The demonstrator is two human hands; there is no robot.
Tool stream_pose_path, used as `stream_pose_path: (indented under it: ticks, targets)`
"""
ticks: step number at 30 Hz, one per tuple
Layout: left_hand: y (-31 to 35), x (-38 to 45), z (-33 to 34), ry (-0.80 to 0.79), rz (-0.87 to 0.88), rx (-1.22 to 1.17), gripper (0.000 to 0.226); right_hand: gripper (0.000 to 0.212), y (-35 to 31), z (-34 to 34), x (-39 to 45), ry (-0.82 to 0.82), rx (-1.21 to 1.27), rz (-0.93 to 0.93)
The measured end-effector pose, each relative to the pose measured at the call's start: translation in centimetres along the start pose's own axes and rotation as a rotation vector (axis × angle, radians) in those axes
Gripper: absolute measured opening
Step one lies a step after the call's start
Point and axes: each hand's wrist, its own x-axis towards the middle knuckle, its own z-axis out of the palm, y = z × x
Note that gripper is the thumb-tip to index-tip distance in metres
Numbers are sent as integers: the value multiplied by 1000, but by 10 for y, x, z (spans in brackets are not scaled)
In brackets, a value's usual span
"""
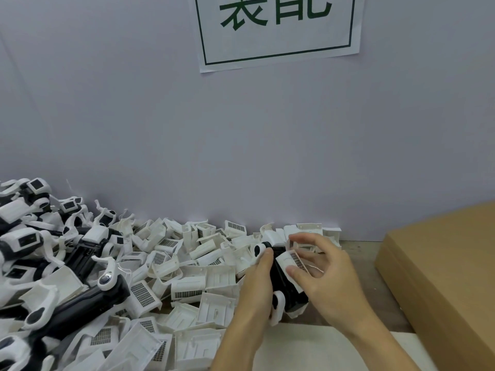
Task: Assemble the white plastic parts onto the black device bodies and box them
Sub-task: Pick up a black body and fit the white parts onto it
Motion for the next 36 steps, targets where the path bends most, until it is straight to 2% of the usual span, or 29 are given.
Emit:
stream_pose_path:
  ticks: [2, 6, 12, 14, 16, 18, 20, 22, 25, 28, 31, 33, 36]
  targets:
    - [-1, 0, 0, -23, -22, -18, 47, 48, 2, 2, 1, 0, -20, -22]
    - [-2, -4, 3, -152, 58, 3, 51, 45, 5, 11, 2, 96, -171, -67]
    - [0, -4, 4, -204, 231, -19, 29, 46, 5, 13, 1, 10, -239, -64]
    - [2, -5, 3, -215, 232, -59, 31, 51, 4, 15, -1, -11, -189, -20]
    - [3, -6, 4, -197, 216, -116, 36, 45, 2, 14, -1, -32, -43, 66]
    - [4, -7, 5, -177, 232, -150, 38, 30, 0, 7, 1, -139, 97, 127]
    - [3, -9, 5, -157, 245, -176, 38, 34, -2, 1, 2, -232, 217, 202]
    - [1, -8, 3, -148, 245, -181, 41, 38, -2, -4, 4, -214, 235, 267]
    - [-2, -5, 3, -152, 238, -126, 41, 23, 0, -6, 4, -212, 112, 259]
    - [-3, -4, 5, -136, 203, -126, 42, 17, 4, 2, 3, -108, 50, 234]
    - [-3, -2, 4, -124, 195, -142, 47, 15, 7, 8, 2, -29, 56, 213]
    - [-3, 0, 3, -126, 197, -169, 52, 8, 7, 5, 3, -57, 121, 245]
    - [-2, 3, 0, -156, 186, -219, 61, 19, 7, -3, 4, -71, 225, 319]
